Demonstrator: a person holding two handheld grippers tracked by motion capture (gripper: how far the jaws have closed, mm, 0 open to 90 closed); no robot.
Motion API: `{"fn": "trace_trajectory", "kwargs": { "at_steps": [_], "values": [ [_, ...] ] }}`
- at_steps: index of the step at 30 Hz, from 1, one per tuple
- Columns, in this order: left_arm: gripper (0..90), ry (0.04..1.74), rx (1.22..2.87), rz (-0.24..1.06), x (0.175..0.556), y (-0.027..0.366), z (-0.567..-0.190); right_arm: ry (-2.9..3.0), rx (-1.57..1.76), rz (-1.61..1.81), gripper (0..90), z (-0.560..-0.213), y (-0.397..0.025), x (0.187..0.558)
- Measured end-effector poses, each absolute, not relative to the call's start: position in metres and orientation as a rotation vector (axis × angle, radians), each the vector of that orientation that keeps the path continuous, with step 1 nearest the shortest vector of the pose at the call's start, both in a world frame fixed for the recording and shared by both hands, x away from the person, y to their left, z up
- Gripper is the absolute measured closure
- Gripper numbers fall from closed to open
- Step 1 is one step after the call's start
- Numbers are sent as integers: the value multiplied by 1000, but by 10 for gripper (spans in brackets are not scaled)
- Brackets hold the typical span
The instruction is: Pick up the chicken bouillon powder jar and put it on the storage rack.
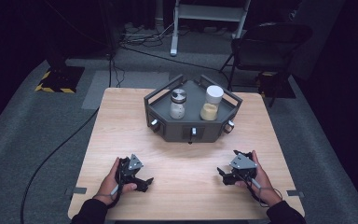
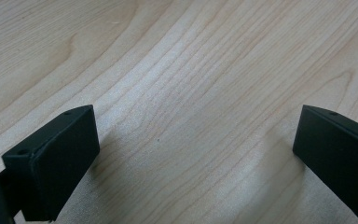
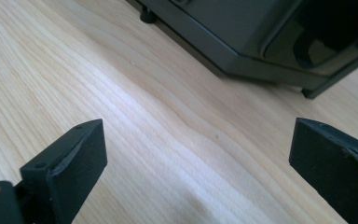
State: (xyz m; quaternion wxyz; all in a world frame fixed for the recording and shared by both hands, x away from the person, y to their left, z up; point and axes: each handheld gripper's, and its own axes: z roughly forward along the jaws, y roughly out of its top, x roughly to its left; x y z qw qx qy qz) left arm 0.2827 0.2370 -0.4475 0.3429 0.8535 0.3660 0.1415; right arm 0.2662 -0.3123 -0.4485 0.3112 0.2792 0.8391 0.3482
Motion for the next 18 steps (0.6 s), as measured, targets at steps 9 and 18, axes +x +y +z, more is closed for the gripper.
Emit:
{"fn": "trace_trajectory", "kwargs": {
  "at_steps": [9, 18],
  "values": [
    [4, 951, 2218, 368, 283, 237, -447, 2242, 845, 925, 40, -452, -328, 271],
    [4, 951, 2219, 368, 283, 237, -447, 2308, 958, 928, 40, -450, -344, 279]
  ]
}}
